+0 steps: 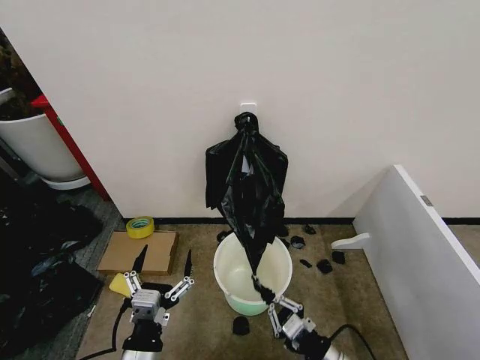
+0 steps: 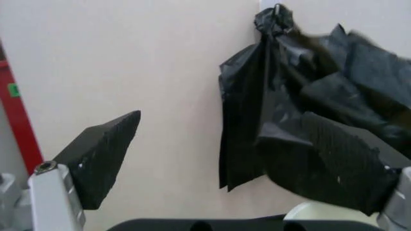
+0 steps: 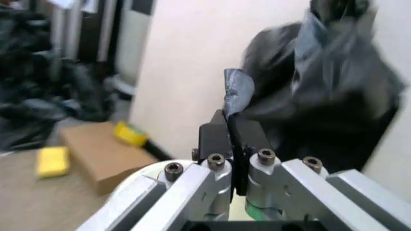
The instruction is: Place the garbage bag over the trash bin.
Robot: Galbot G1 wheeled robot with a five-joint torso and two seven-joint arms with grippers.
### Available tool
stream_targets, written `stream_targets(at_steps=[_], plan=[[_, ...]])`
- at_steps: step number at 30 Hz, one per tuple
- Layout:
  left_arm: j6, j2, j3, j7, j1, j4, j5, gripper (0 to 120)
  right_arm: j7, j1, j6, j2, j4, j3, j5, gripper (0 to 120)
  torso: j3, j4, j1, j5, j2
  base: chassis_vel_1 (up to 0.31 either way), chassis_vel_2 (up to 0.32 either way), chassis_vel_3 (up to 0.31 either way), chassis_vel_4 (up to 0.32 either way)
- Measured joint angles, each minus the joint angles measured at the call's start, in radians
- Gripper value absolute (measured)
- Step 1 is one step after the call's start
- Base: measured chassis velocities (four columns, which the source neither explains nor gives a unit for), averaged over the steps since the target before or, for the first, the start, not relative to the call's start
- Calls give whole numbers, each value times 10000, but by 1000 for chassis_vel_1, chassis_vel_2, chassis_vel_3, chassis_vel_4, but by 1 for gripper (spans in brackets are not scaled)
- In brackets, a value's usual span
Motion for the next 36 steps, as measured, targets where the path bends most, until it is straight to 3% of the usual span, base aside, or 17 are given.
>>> stream_targets(at_steps=[5,7,11,12,15,17,21,25,27,28,31,36], plan=[[541,944,103,279,-581,-347,-719,99,607,614,-660,119,257,124,267,0,0,1,0,0,0,0,0,0,0],[892,1579,128,443,-930,-552,-1357,99,735,748,-837,140,363,150,319,0,0,0,0,-1,0,0,0,0,0],[1944,3725,328,727,-2305,-953,-3483,100,833,874,-920,141,448,267,169,0,1,-3,0,-2,-1,0,0,0,0],[1944,3725,328,727,-2305,-953,-3483,100,833,874,-920,141,448,267,169,0,1,-3,0,-2,-1,0,0,0,0],[2708,5059,622,784,-3727,-993,-4987,100,851,1050,-918,199,443,198,6,0,1,-11,1,-5,-1,0,0,0,0],[2895,5392,668,807,-4057,-986,-5291,100,853,1197,-924,199,417,85,-22,0,1,-1,0,-4,-1,0,0,0,0],[3422,6533,2012,800,-6039,-398,-6085,100,850,1281,-924,262,386,-24,-165,0,2,1,1,-5,-1,0,0,0,0],[3887,6811,3831,524,-8180,294,-6521,100,848,1192,-890,344,394,75,-195,0,2,-2,1,-5,-2,0,0,0,0],[4236,6785,4595,307,-9442,598,-6698,100,849,1162,-886,377,413,123,-196,0,2,-3,1,-3,-1,0,0,0,0],[4236,6785,4595,307,-9442,598,-6698,100,849,1162,-886,377,413,123,-196,0,2,-3,1,-3,-1,0,0,0,0],[4782,6568,6018,128,-11276,1114,-7059,99,848,1131,-878,402,424,185,-195,0,2,-2,1,-3,-1,0,0,0,0],[5591,6332,7617,16,-12881,1464,-7554,99,848,1087,-839,420,431,243,-206,0,2,0,1,-1,-2,0,0,0,0]])
